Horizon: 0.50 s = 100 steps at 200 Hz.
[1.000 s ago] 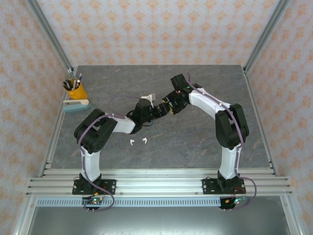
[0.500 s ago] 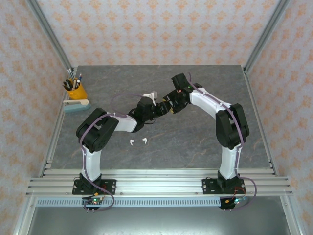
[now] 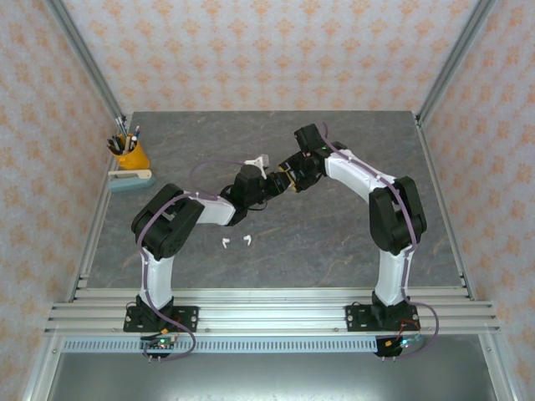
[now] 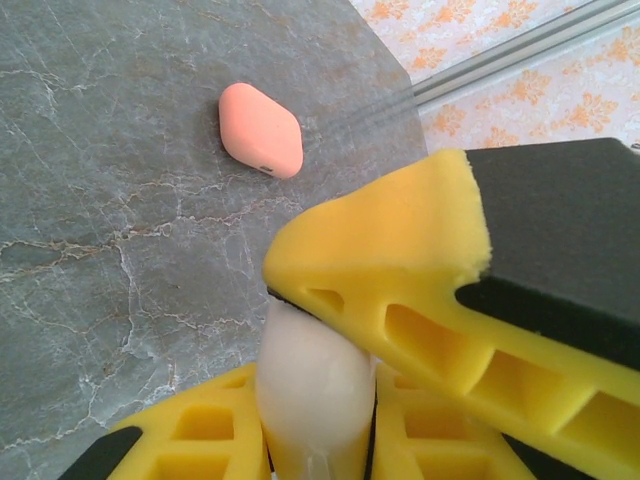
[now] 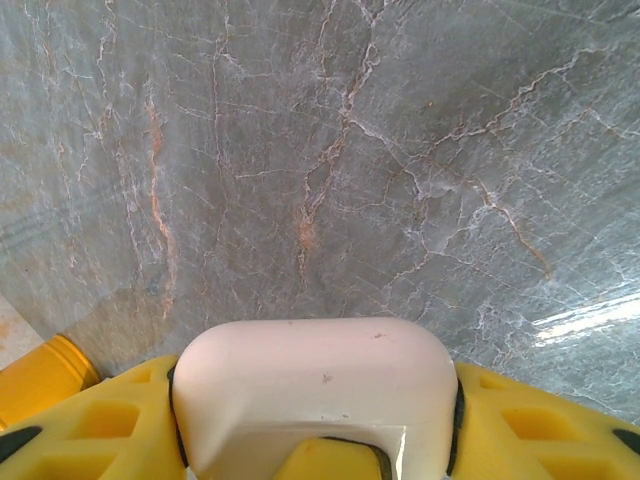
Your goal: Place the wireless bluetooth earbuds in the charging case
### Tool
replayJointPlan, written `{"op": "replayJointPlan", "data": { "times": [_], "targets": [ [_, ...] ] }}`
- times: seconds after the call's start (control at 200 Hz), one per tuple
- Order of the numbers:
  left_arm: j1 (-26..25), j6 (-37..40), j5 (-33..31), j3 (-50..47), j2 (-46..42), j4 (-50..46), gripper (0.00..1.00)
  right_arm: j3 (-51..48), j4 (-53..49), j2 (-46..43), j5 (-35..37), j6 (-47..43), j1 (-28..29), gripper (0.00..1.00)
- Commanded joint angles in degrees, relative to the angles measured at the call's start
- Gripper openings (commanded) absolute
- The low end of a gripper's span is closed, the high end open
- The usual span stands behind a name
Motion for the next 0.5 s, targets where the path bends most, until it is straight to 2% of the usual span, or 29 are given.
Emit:
{"op": "replayJointPlan", "data": {
  "times": [0.0, 0.08, 0.185, 0.335, 0.495],
  "targets": [
    [0.20, 0.59, -2.52, 1.76, 0.45, 2.09, 0.06, 0.92, -1.67, -1.20, -1.75, 0.03, -0.05, 0.51],
    [0.26, 1.14, -1.76, 1.50, 0.03, 1.01, 0.00, 2.31, -1.67, -1.74, -1.72, -0.71, -1.30, 0.65],
    [0.30, 2.52, -0.59, 0.22, -1.60, -0.82, 0.00, 4.32, -2.10, -3.51, -1.07, -2.61, -3.89, 0.77],
    [1.27, 6.71, 3.15, -1.24, -6.84, -6.32, 0.00, 4.97, -1.98, -7.17, -1.34, -9.47, -7.83, 0.79],
    [5.42, 12.09, 11.87, -1.51, -12.65, -13.55, 0.00, 0.09, 4.07, -10.95, -8.80, -23.44, -9.69, 0.79]
  ]
}}
